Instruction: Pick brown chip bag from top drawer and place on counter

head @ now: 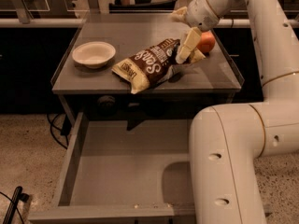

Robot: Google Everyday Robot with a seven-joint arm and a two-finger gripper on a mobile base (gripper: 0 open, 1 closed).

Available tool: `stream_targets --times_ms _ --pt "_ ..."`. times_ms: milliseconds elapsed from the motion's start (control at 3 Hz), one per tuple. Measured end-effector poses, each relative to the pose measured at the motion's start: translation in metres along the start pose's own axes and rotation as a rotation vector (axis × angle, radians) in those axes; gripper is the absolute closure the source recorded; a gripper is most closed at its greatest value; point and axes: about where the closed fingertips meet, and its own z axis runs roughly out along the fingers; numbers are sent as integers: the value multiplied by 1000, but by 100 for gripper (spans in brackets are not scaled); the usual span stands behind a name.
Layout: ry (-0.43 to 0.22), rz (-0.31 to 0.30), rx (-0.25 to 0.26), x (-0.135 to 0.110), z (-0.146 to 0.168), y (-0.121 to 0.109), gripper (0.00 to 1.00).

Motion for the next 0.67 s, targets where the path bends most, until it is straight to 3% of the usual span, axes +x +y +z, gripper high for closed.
stream_targets --times_ms 667 --pt "0 0 -1 0 0 0 0"
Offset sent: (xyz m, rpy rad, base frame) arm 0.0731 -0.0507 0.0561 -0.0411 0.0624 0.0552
